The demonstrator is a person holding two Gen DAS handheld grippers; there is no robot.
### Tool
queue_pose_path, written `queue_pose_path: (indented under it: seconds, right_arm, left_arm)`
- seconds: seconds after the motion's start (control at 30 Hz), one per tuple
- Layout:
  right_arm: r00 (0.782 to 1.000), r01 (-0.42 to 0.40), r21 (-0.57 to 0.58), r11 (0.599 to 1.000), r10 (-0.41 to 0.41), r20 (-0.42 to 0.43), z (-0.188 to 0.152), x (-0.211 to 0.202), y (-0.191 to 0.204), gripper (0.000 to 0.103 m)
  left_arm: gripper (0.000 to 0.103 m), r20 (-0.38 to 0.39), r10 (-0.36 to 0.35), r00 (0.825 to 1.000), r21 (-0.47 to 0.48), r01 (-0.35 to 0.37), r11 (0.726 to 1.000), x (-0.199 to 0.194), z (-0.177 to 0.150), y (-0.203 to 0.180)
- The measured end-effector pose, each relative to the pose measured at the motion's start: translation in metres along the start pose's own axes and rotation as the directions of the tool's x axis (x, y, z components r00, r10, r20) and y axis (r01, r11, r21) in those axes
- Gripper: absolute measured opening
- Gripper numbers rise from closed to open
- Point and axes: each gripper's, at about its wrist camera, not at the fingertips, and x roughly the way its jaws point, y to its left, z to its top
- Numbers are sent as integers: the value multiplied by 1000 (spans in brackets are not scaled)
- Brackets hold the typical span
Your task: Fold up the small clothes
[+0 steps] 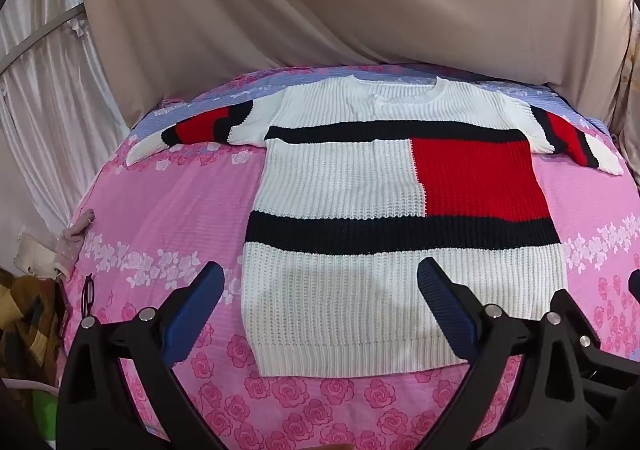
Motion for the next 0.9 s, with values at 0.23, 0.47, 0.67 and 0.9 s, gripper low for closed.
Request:
queue_pose_path:
  seconds: [0.23, 0.47, 0.67, 0.9]
  right_arm:
    - [1000, -1, -3, 1000, 1, -10, 3, 3, -6, 98]
    - [1000, 11, -7, 1000, -11, 4, 5, 4, 1, 98]
    - [1000, 13, -11, 1000, -13, 5, 5, 2, 2, 98]
    - [1000, 13, -11, 1000, -13, 5, 6, 2, 3, 98]
  left_arm:
    - [95, -1, 14, 1000, 15, -14, 1000, 1, 1, 1]
    - [95, 3, 18, 1000, 16, -18, 1000, 2, 3, 2]
    - [95, 5, 21, 1000, 18, -21, 1000, 4, 2, -2]
    - [95, 8, 22, 1000, 18, -22, 1000, 4, 2, -2]
